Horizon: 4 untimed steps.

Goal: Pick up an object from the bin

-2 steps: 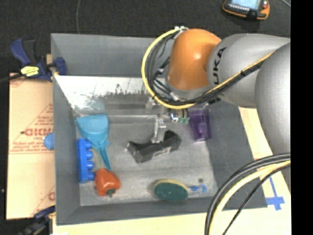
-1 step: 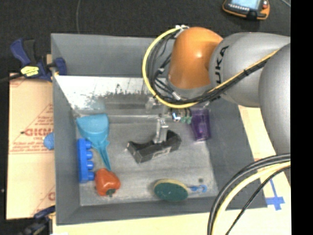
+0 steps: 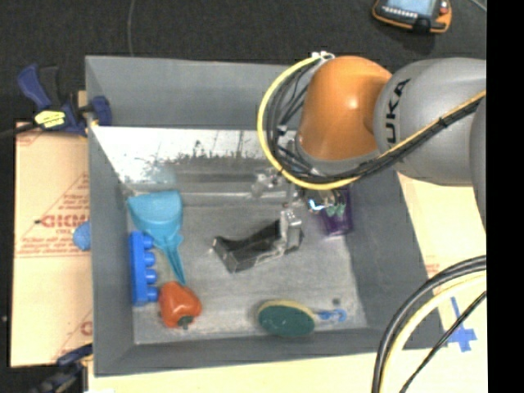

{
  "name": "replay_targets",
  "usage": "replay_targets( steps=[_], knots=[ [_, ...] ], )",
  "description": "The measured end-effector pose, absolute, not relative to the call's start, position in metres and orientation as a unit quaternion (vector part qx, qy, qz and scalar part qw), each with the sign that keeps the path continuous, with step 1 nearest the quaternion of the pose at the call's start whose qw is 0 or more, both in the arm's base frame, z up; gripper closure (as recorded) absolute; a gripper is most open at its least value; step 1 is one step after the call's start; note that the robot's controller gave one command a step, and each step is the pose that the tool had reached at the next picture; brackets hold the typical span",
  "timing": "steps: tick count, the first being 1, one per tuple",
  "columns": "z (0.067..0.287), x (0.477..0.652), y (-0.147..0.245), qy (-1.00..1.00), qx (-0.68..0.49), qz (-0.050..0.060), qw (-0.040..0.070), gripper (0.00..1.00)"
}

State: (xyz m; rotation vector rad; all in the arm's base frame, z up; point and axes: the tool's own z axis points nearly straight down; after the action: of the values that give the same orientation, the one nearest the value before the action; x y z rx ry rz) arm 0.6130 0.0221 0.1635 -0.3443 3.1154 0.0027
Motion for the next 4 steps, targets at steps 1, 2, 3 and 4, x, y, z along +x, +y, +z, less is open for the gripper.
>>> replay_targets(
  steps=[1,2,3,4],
  knots=[
    [0.124,0.597,-0.008,0.998,-0.065,0.0,0.003,0.0],
    [0.076,0.598,0.023,0.997,-0.075,0.002,0.008,0.0],
    [0.084,0.589,0.01,0.998,-0.063,0.0,0.01,1.0],
    [0.084,0.589,0.01,0.998,-0.063,0.0,0.01,1.0]
  ],
)
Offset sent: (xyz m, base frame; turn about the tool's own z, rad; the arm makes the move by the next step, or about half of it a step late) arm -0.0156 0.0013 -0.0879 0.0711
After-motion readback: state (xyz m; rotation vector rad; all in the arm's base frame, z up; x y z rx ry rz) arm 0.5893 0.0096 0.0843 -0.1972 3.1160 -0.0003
